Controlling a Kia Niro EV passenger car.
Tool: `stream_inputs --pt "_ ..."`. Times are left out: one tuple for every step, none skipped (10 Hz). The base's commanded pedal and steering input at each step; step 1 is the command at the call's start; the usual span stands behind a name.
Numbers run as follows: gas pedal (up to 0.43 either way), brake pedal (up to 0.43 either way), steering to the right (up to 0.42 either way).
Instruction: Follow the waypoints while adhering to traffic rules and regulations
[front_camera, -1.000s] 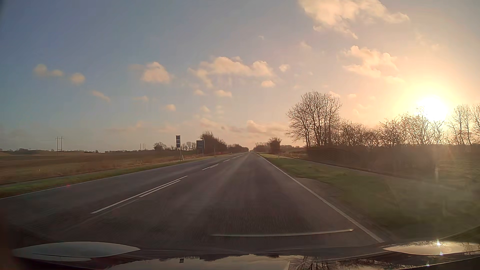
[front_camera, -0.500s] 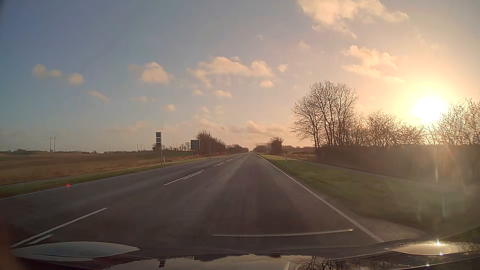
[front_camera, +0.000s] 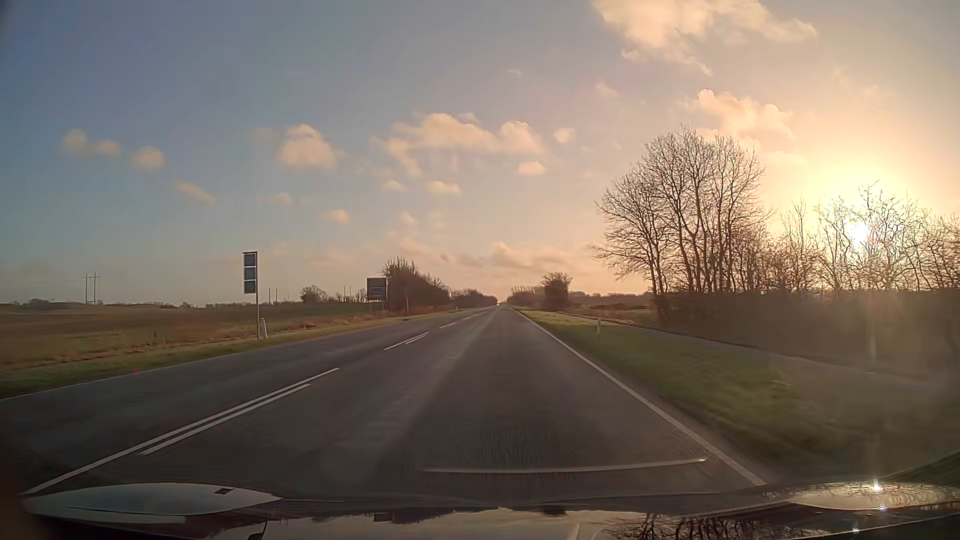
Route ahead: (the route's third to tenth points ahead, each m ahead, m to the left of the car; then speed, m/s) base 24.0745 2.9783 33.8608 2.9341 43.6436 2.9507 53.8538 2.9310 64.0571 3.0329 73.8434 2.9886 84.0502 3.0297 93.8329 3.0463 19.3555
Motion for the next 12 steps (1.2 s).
stream_inputs --pt "0.350 0.000 0.002" --pt "0.350 0.000 0.002" --pt "0.358 0.000 0.002" --pt "0.358 0.000 0.002" --pt "0.358 0.000 0.002" --pt "0.358 0.000 0.002" --pt "0.358 0.000 0.002" --pt "0.358 0.000 0.002" --pt "0.358 0.000 0.001" --pt "0.370 0.000 0.002" --pt "0.370 0.000 0.001" --pt "0.370 0.000 0.002"
